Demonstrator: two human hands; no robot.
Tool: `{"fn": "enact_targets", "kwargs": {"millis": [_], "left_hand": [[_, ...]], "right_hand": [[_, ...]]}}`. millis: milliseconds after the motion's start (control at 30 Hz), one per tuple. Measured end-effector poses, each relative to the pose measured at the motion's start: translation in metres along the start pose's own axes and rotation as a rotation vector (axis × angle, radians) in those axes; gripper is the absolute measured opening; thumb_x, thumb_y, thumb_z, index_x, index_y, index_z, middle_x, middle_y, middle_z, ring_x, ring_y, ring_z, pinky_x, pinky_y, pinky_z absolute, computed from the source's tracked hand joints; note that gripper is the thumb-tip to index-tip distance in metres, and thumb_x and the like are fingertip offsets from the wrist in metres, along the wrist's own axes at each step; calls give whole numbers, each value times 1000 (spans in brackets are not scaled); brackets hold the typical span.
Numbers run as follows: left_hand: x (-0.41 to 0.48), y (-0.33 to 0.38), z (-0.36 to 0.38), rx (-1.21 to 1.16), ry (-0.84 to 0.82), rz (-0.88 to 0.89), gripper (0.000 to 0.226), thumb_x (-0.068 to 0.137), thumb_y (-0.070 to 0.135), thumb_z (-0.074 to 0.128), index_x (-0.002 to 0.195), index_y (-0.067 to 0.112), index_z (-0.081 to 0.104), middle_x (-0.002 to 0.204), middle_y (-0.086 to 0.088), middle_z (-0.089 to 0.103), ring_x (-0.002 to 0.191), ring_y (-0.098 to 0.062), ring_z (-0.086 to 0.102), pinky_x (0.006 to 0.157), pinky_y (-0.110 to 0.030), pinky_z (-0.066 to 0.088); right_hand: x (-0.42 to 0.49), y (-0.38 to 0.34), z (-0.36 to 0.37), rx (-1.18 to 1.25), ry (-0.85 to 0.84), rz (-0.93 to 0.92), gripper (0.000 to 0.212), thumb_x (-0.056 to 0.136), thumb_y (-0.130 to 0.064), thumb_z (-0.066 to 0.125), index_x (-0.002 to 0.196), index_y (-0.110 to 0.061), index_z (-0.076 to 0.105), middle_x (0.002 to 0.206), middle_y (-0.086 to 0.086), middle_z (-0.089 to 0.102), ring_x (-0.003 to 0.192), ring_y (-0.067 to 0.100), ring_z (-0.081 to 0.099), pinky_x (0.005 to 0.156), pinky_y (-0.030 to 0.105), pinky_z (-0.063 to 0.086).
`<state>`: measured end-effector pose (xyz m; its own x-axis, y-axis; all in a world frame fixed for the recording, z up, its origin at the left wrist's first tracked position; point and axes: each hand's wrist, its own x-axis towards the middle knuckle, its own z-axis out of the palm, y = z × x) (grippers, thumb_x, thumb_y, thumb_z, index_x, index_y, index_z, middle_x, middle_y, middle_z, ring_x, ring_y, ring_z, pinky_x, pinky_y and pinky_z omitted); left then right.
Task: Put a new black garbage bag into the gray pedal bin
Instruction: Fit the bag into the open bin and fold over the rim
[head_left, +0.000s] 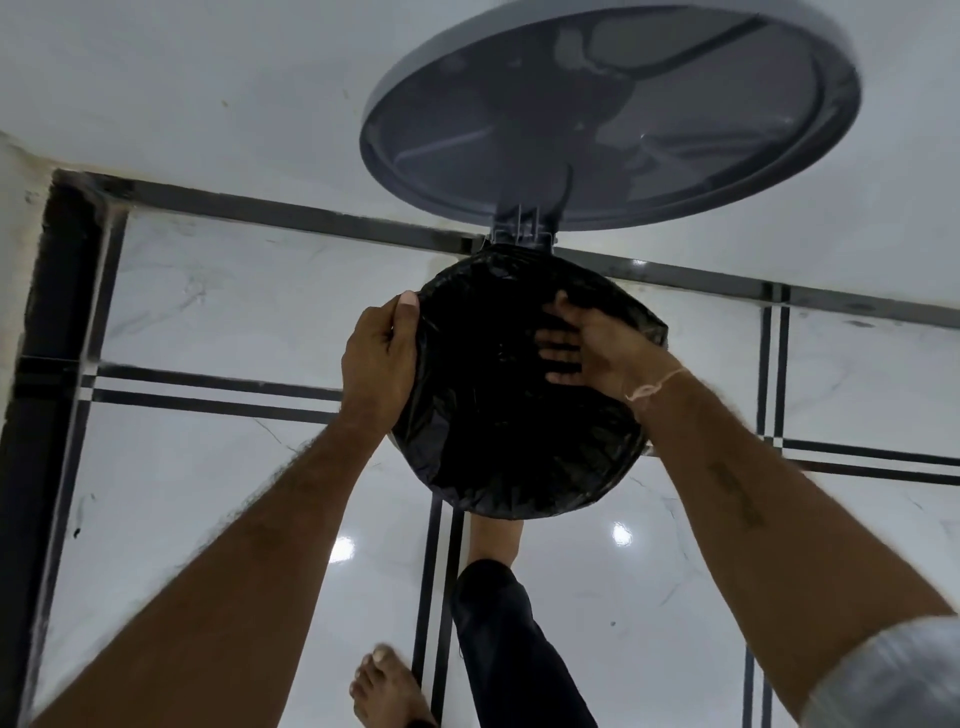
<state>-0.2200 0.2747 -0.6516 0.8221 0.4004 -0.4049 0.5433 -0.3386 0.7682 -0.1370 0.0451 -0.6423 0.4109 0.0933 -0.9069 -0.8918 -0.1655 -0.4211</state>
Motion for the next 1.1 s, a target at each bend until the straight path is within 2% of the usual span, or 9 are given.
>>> {"fn": "enact_targets", "kwargs": {"millis": [133,200,267,433,733,833,900,1000,1100], "left_hand": [[-1,7,-6,-6,-36,-24,51,104,56,33,103,20,70,103,-1,72,100,-21,64,95,-44,52],[0,15,-8,24,-47,-29,54,105,57,32,94,18,68,94,0,71,91,-21,63,89,-43,53],[2,24,-10,54,-50,-44,59,104,62,31,78,19,61,79,4,66,81,-20,60,80,-38,51],[18,42,-4,125,-76,-20,62,101,66,38,80,16,68,81,-1,71,83,-24,65,82,-38,50],[33,53,4,-5,-86,-121,43,95,48,55,73,13,64,73,-2,68,78,-24,65,77,-34,51],[43,54,3,-117,-140,-181,43,84,48,63,82,5,68,86,-18,72,87,-35,71,86,-45,59],[51,54,2,-194,-177,-249,38,81,41,71,83,3,71,82,-15,72,82,-30,72,87,-42,58],[61,55,3,-306,-223,-382,23,83,26,80,94,5,80,90,-8,76,86,-22,73,95,-42,60],[64,50,2,-314,-208,-491,28,80,38,85,94,14,83,96,-4,81,92,-22,78,92,-40,61]], "right_hand": [[-30,9,5,-36,95,-310,37,104,-33,61,134,-12,64,123,7,72,105,19,71,84,32,60],[-46,13,0,-208,402,-654,24,98,-24,70,119,-13,72,103,3,76,84,11,73,77,24,59],[-49,13,-5,-415,665,-834,28,92,-28,76,118,-18,72,110,-1,69,91,8,68,84,18,53],[-36,-10,-14,-527,822,-634,18,89,-46,75,99,-31,75,106,-14,69,106,10,63,87,30,51],[-3,-25,-28,-390,629,-591,59,95,-61,56,60,-14,51,57,3,50,61,18,49,64,38,47],[15,-38,-34,-241,481,-422,50,88,-57,67,62,-14,66,67,2,68,72,20,67,80,44,60],[23,-43,-36,-187,347,-310,37,89,-45,72,88,-9,78,94,13,79,92,30,76,91,44,63],[19,-46,-41,-254,204,-206,15,99,-21,67,87,-11,68,83,6,72,74,19,71,64,27,62],[15,-40,-56,-308,197,-184,30,99,1,58,73,-11,67,59,-1,65,51,10,61,44,22,48]]}}
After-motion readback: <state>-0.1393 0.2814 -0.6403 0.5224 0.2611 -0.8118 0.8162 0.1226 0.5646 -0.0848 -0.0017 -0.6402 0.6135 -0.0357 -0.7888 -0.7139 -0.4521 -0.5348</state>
